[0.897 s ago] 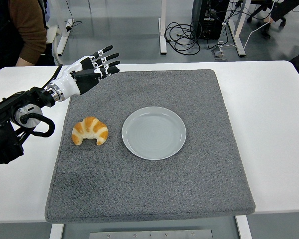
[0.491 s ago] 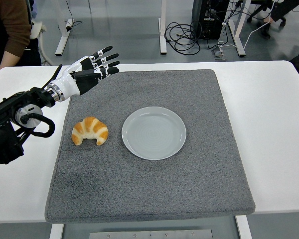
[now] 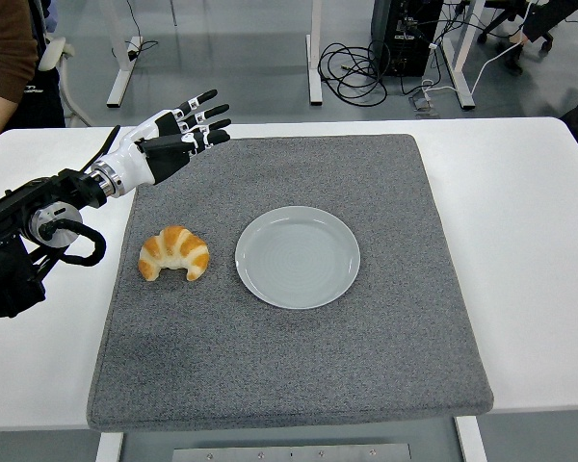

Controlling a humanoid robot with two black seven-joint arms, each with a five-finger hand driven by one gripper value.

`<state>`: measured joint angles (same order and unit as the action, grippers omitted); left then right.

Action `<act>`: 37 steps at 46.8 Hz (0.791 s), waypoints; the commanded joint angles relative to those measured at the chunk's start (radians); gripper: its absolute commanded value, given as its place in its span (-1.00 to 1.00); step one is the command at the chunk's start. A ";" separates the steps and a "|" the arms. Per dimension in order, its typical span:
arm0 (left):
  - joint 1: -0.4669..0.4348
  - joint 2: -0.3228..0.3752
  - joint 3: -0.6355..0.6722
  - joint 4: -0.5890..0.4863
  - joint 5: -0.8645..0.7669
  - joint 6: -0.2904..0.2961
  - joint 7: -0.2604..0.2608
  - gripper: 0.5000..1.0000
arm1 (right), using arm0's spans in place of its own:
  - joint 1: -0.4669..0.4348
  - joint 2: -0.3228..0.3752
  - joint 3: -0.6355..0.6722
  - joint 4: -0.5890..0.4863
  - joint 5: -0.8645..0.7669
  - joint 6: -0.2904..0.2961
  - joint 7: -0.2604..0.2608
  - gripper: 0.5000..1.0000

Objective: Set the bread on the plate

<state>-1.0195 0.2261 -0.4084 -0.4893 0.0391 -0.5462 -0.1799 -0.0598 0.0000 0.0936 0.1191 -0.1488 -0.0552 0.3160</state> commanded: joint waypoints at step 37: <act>-0.002 -0.001 0.011 0.000 0.015 0.000 -0.001 0.88 | 0.000 0.000 0.000 0.001 0.000 0.000 0.000 1.00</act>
<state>-1.0216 0.2256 -0.3980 -0.4893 0.0535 -0.5462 -0.1810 -0.0598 0.0000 0.0936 0.1194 -0.1488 -0.0552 0.3160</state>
